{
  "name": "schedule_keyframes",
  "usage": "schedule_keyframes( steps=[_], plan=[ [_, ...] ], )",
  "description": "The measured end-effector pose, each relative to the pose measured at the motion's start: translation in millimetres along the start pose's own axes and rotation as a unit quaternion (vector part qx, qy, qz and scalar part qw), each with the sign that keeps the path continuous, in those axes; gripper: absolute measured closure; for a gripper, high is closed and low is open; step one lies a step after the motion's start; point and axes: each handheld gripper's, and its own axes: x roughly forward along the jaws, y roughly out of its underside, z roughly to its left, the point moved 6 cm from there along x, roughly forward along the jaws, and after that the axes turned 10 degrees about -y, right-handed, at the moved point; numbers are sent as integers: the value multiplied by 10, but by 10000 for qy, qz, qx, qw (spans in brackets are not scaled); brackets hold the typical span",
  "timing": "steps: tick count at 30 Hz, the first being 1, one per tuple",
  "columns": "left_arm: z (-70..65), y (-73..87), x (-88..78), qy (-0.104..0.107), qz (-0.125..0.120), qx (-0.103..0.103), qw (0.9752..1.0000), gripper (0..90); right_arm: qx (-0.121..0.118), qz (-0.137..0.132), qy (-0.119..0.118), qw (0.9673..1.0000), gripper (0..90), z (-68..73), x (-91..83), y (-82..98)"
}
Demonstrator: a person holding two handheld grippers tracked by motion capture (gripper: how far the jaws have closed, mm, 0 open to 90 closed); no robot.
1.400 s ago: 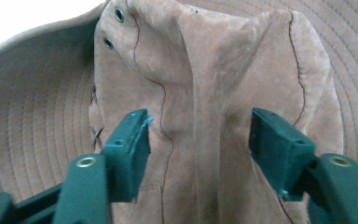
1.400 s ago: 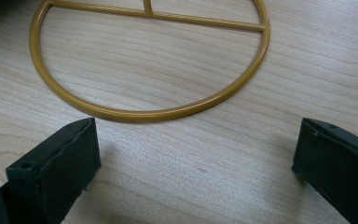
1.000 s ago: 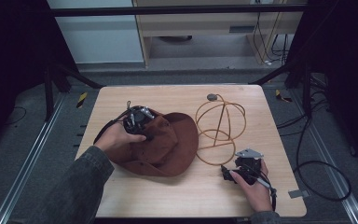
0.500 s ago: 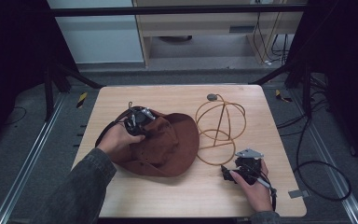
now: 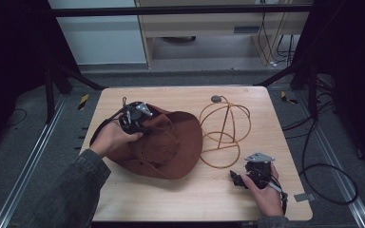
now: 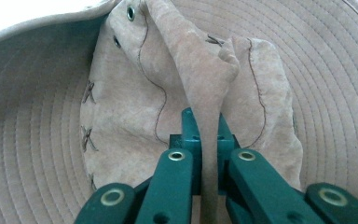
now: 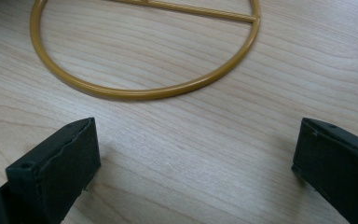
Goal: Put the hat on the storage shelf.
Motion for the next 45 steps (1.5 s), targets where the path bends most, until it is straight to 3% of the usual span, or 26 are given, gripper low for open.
schedule_keyframes(
  steps=[6, 12, 14, 18, 26, 31, 34, 45],
  plan=[
    [6, -104, -227, -62, -186, 80, 9998, 887, 92, -12, 82, 9999, 6, -62, -34, 21],
    [38, -285, -595, -94, -444, 189, 9988, 887, 142, -17, 105, 9998, 6, -67, -36, 23],
    [45, -307, -651, -98, -489, 195, 9986, 887, 142, -16, 104, 9998, 6, -67, -37, 23],
    [59, -372, -891, -189, -602, 358, 9974, 887, 124, -28, 109, 9999, 6, -70, -34, 22],
    [79, -287, -1092, -259, -635, 466, 9966, 887, 128, -28, 111, 9999, 6, -70, -34, 22],
    [116, -234, -1154, -277, -694, 414, 9963, 887, 129, -28, 113, 9998, 6, -69, -34, 22],
    [150, -216, -1244, -234, -849, 329, 9956, 886, 132, -28, 116, 9998, 6, -69, -34, 22],
    [202, -306, -1555, -255, -1058, 372, 9934, 887, 120, -25, 126, 9998, 6, -72, -34, 22]
  ],
)
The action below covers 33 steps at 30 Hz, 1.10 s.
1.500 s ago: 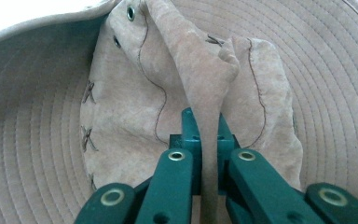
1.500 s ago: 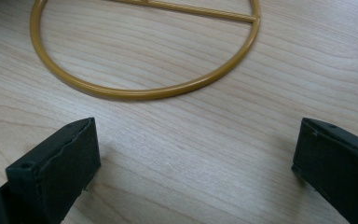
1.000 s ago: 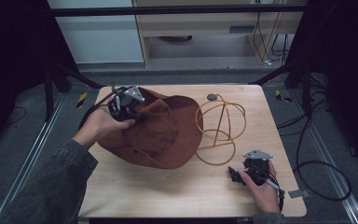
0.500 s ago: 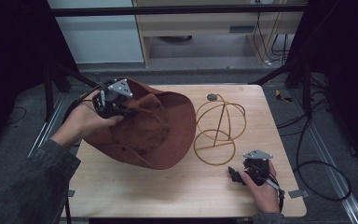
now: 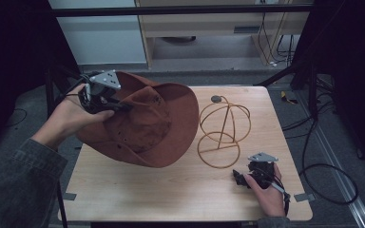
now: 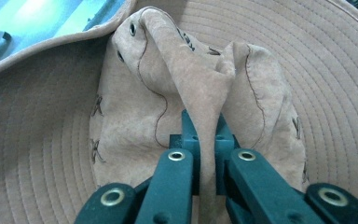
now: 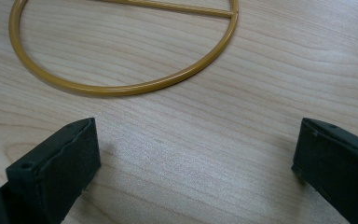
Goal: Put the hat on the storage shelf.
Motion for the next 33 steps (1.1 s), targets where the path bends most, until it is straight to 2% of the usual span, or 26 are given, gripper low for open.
schedule_keyframes(
  steps=[8, 13, 18, 23, 24, 27, 33],
  plan=[
    [28, -139, -107, 101, -232, -82, 9996, 887, 1, 2, 7, 10000, 6, 0, 0, 0],
    [20, -221, -129, 102, -235, -33, 9997, 886, 8, 0, 12, 10000, 6, 1, 1, -1],
    [3, -367, -168, 83, -229, 79, 9997, 887, 11, 0, 15, 10000, 6, 1, 2, -1],
    [-18, -575, -202, 128, -353, 115, 9992, 886, 4, 5, 20, 10000, 6, 0, 2, 0],
    [-18, -575, -202, 128, -353, 115, 9992, 886, 4, 5, 20, 10000, 6, 0, 2, 0],
    [-32, -709, -186, 161, -434, 94, 9989, 886, 10, 7, 16, 10000, 6, 1, 2, 0],
    [-58, -835, -144, 208, -423, 156, 9988, 886, 20, 7, 14, 10000, 5, 2, 3, 0]
  ],
)
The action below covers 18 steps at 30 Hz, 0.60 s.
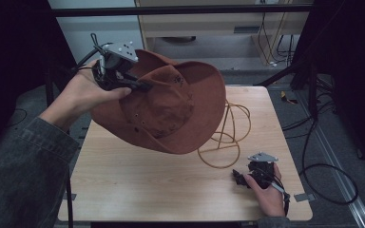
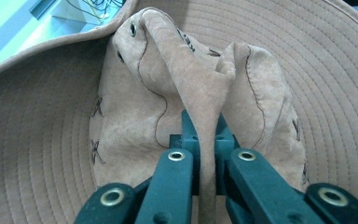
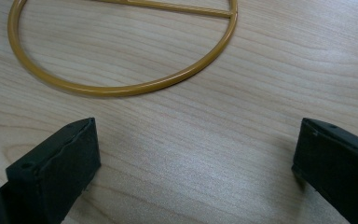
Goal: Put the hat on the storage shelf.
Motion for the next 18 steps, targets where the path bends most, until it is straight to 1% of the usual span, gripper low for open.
schedule_keyframes(
  steps=[1, 2, 3, 4, 7, 9, 10, 12, 15, 16, 18],
  plan=[
    [-12, -53, 36, 10, -19, 11, 10000, 887, 8, 0, 2, 10000, 4, 1, 2, -1],
    [-12, -53, 36, 10, -19, 11, 10000, 886, 8, 0, 2, 10000, 4, 1, 2, -1],
    [-21, -82, 51, 17, 7, 38, 10000, 887, 4, -5, -1, 10000, 4, 1, 3, -2],
    [-36, -118, 68, 31, -17, 26, 10000, 887, 4, -5, -1, 10000, 4, 1, 3, -2],
    [-57, -232, 106, 47, -53, 91, 9999, 886, 22, -15, -5, 10000, 4, 4, 4, -4],
    [-64, -309, 138, 77, -88, 88, 9999, 886, 12, -16, 6, 10000, 4, 1, 6, -4],
    [-73, -380, 181, 116, -113, 71, 9998, 886, 6, -7, 4, 10000, 4, 1, 4, -3],
    [-78, -411, 205, 126, -101, 77, 9998, 886, 24, -15, -5, 10000, 4, 4, 4, -4],
    [-100, -525, 305, 165, -49, 113, 9998, 886, 22, -15, -3, 10000, 4, 4, 4, -4],
    [-100, -525, 305, 165, -49, 113, 9998, 886, 22, -15, -3, 10000, 4, 4, 4, -4],
    [-115, -574, 355, 188, -49, 129, 9997, 886, 16, -16, 7, 10000, 4, 2, 6, -4]
  ],
)
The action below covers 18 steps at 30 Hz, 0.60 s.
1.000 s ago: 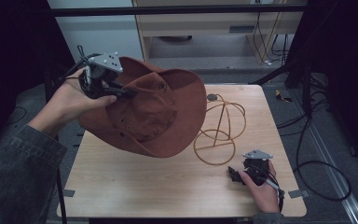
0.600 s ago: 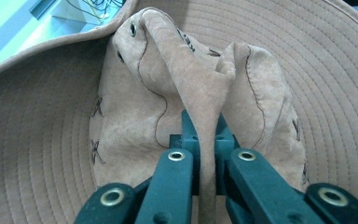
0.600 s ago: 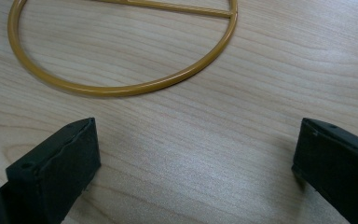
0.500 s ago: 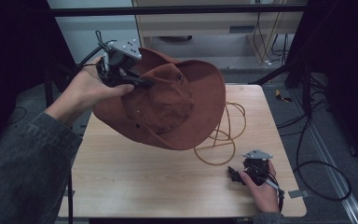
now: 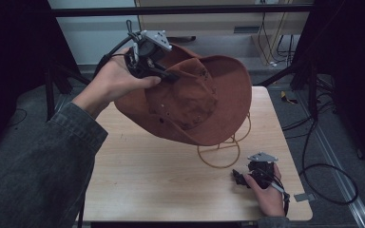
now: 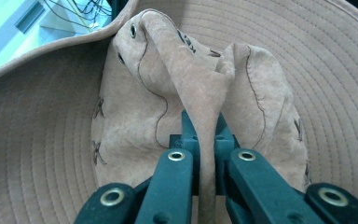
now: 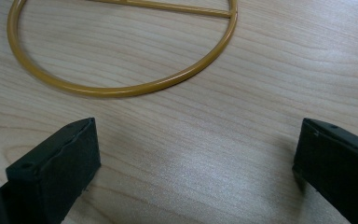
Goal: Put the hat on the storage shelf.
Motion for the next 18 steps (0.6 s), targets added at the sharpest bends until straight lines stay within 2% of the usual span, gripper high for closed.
schedule_keyframes(
  steps=[7, 18],
  plan=[
    [-41, -126, 185, 61, 26, 39, 10000, 886, 7, 1, -10, 10000, 4, 2, -1, 0],
    [-181, -247, 320, 136, -11, 157, 9998, 886, 0, -2, 4, 10000, 4, 0, 1, 0]
  ],
)
